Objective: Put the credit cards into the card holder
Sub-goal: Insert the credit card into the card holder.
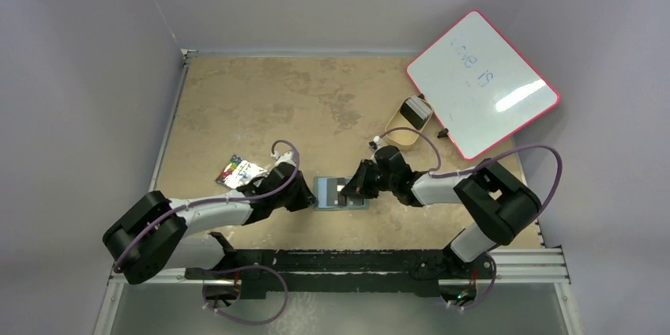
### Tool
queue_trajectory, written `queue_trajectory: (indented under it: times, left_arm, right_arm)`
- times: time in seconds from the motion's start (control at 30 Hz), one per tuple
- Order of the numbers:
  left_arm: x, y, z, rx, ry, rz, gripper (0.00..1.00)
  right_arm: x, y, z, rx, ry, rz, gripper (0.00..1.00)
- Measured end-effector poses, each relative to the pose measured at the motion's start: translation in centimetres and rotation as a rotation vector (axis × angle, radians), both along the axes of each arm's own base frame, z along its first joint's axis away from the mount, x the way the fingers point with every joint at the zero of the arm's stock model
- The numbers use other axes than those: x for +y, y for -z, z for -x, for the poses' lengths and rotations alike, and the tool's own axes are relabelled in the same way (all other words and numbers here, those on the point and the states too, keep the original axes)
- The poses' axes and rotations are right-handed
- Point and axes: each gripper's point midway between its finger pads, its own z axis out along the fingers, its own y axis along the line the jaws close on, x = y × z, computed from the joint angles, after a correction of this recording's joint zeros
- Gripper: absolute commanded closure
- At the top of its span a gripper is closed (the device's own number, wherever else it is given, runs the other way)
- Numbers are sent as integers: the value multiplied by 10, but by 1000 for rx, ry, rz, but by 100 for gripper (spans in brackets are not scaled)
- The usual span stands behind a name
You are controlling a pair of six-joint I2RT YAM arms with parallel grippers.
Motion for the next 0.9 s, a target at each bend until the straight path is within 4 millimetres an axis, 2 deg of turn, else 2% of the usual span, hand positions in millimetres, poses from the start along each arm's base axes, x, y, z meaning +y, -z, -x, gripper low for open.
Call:
queue_trajectory:
  times: [0.17,0.23,0.37,0.5,0.73,0.9]
  left_arm:
    - [-2,-1,7,14,13,5,96]
    - [-3,-3,9,17,16,11,94]
    - [-4,-16,9,-3,16,43,89]
    - [-2,-26,6,-31,1,52,87]
    - [15,-16,2,-12,-46,-32,87]
    - [24,-4,1,15,-73,-76,90]
  right_arm:
    - [3,-3,-5,6,-5,55,66]
    - [-1,-6,-5,3,0,85,63]
    - [-15,-13,-7,-24,31,153,61]
    - [-19,-18,-12,-50,40,187,61]
    - [-16,-10,-14,-41,19,211,60]
    - [-7,-10,-17,-50,1,206,60]
